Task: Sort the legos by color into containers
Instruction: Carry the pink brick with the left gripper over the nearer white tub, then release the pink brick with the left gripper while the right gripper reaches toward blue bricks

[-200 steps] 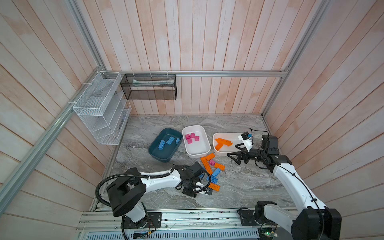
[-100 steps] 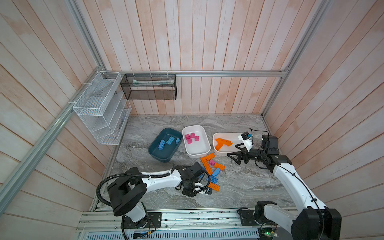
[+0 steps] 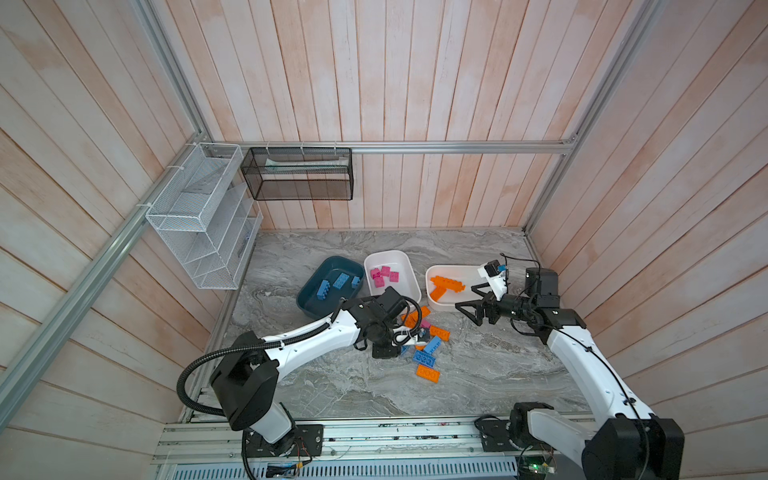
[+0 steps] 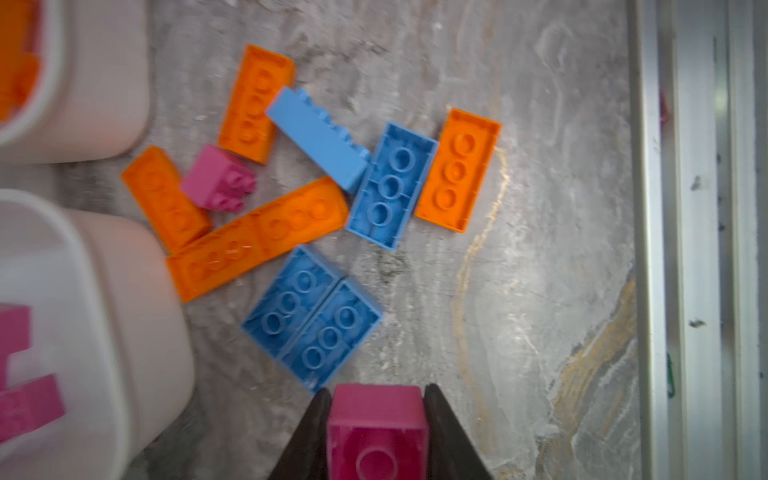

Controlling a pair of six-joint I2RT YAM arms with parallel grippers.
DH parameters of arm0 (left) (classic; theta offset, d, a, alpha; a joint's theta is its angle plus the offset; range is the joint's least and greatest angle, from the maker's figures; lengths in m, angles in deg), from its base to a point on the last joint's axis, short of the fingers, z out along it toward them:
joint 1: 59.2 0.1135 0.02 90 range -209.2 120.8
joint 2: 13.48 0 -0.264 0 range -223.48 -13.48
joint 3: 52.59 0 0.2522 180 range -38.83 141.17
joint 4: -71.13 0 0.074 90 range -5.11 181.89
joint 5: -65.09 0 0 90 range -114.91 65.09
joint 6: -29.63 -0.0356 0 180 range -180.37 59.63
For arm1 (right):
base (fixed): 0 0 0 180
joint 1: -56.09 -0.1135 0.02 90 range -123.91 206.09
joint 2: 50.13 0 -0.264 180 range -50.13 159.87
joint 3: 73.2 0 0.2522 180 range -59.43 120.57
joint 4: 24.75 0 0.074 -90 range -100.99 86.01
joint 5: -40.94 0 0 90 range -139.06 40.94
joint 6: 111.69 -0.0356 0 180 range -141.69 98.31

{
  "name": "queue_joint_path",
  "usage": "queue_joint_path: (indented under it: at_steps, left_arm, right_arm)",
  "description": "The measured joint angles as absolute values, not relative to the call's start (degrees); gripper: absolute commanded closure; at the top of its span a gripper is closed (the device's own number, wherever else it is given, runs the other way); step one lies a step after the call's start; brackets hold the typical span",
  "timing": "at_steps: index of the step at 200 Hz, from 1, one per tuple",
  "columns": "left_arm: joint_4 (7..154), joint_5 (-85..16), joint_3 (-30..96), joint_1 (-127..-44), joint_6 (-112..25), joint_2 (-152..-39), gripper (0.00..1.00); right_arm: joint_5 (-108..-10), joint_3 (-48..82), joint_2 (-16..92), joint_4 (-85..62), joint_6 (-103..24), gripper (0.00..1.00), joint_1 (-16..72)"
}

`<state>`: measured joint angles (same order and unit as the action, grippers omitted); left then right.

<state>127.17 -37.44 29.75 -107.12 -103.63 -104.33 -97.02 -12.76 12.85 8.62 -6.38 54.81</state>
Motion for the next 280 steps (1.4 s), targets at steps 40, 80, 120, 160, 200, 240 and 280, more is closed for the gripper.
queue_joint_path:
  at_steps: [40,80,120,160,200,240,280]
  left_arm:
    - [125.0,-37.8,39.7,-98.2,-102.1,-108.4,0.71]
    - [117.8,-36.5,48.1,-93.2,-99.5,-121.3,0.71]
    - [113.6,-35.3,56.7,-91.0,-97.1,-133.1,0.71]
    - [111.9,-32.5,61.2,-90.0,-96.3,-139.0,0.67]
    - [112.6,-30.4,63.3,-89.5,-95.3,-141.0,0.42]
    - [113.2,-30.8,64.1,-89.3,-92.0,-139.4,0.28]
    - [116.4,-32.6,62.8,-89.2,-86.5,-130.2,0.12]
  right_arm:
    - [-97.5,-12.5,12.9,6.7,-8.1,0.02,55.1]
    - [-97.7,-12.5,12.9,5.7,-8.8,0.02,55.1]
    - [-97.8,-12.5,12.9,5.3,-9.5,0.02,55.1]
    - [-97.7,-12.5,12.9,5.3,-9.5,0.02,55.1]
    - [-97.7,-12.5,12.9,5.3,-9.5,0.02,55.4]
    - [-97.9,-12.5,14.0,5.3,-9.6,0.02,55.5]
    - [-98.4,-12.3,14.4,5.6,-9.6,0.02,55.0]
